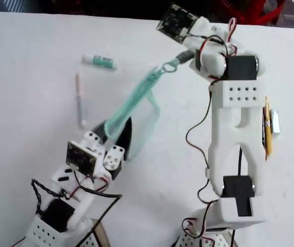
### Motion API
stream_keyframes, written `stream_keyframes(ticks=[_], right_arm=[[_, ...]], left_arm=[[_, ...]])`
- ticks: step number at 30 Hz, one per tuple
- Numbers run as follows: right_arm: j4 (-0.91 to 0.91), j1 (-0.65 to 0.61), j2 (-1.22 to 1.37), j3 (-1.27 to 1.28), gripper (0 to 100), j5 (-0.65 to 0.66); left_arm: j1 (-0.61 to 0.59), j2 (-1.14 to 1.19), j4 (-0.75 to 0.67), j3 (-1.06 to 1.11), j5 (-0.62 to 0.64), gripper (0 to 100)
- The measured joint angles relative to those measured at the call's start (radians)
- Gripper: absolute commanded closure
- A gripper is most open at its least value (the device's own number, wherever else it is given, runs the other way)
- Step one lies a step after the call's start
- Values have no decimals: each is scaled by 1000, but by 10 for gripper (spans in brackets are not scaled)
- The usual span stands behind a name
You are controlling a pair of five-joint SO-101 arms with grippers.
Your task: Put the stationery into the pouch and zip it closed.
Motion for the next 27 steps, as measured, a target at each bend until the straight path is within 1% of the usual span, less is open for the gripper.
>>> stream_keyframes(ticks=[3, 4, 5, 6, 9, 10, 11, 15, 17, 19, 24, 27], right_arm=[[0, 3, 2, 0, 975, 0], [0, 3, 2, 0, 959, 0], [6, 3, 0, 0, 921, -3], [21, 3, -9, 0, 861, -12], [91, -6, -63, 0, 663, -72], [118, -18, -87, 0, 622, -89], [144, -31, -110, 0, 608, -95], [275, -107, -199, 0, 650, -54], [359, -146, -238, 0, 675, -32], [393, -173, -290, 0, 689, -31], [408, -158, -463, -2, 693, -32], [408, -75, -532, -2, 693, -32]], left_arm=[[2, 0, 0, 0, 0, 977], [2, 0, 0, 0, 0, 976], [2, 0, 0, 0, 0, 975], [2, 0, 0, 0, 0, 965], [0, 0, 0, 0, 0, 894], [-3, 0, 0, 0, 0, 885], [-3, 0, 0, 0, 0, 889], [-5, 0, 0, 0, 0, 948], [-3, 0, 0, 0, 0, 954], [-3, 0, 0, 0, 0, 954], [-2, 0, 0, 0, 0, 955], [-3, 0, 0, 0, 0, 955]])
